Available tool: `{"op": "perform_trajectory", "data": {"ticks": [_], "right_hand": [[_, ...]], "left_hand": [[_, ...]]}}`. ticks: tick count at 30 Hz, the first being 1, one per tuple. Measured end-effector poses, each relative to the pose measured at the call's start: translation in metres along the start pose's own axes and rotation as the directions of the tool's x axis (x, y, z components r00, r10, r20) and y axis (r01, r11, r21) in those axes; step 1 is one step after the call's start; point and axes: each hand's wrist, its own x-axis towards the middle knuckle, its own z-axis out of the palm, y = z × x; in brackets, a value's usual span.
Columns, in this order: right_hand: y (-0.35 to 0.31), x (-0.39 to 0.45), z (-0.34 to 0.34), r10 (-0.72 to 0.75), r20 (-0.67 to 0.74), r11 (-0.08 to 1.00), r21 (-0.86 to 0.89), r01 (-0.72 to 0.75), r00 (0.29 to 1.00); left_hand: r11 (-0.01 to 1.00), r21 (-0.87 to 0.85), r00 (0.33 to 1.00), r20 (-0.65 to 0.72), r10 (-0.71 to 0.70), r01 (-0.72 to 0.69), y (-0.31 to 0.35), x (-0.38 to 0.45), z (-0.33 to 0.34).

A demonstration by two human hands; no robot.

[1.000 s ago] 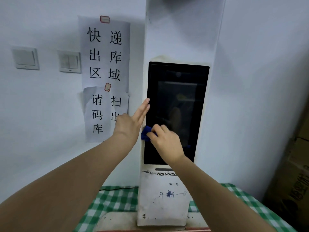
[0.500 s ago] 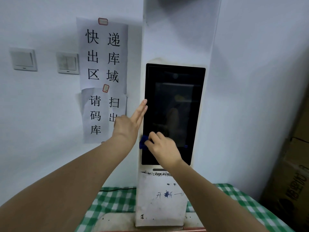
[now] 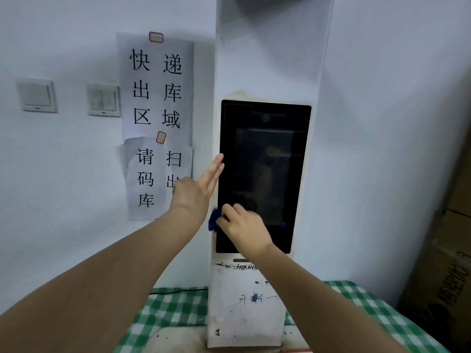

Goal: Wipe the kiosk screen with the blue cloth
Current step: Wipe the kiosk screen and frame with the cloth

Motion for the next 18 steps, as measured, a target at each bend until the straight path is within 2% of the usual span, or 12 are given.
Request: {"op": "perform_trajectory", "data": {"ticks": [1, 3, 6, 8, 15, 18], "right_hand": [[0.000, -0.002, 0.001, -0.025, 0.025, 1.000, -0.007, 0.025, 0.999], [0.006, 0.001, -0.004, 0.009, -0.017, 1.000, -0.007, -0.009, 1.000], [0.018, 0.014, -0.019, 0.212, -0.141, 0.976, 0.089, -0.201, 0.967], [0.026, 0.019, -0.026, 0.270, -0.170, 0.961, 0.112, -0.253, 0.948], [0.025, 0.000, -0.014, 0.264, -0.127, 0.964, 0.033, -0.262, 0.956], [0.017, -0.013, -0.002, 0.136, -0.078, 0.991, 0.008, -0.135, 0.988]], "left_hand": [[1.000, 0.001, 1.000, -0.002, -0.005, 0.005, 0.000, 0.000, 0.000], [1.000, 0.002, 1.000, -0.010, -0.011, 0.012, 0.000, -0.002, -0.001], [1.000, -0.001, 0.999, -0.033, -0.016, 0.016, 0.003, -0.004, -0.002], [0.999, -0.015, 0.998, -0.051, -0.029, 0.028, 0.004, -0.004, -0.002], [0.999, -0.048, 1.000, -0.003, 0.007, -0.007, 0.010, -0.014, 0.007], [0.999, -0.047, 1.000, 0.006, -0.023, 0.023, 0.013, -0.013, 0.007]]}}
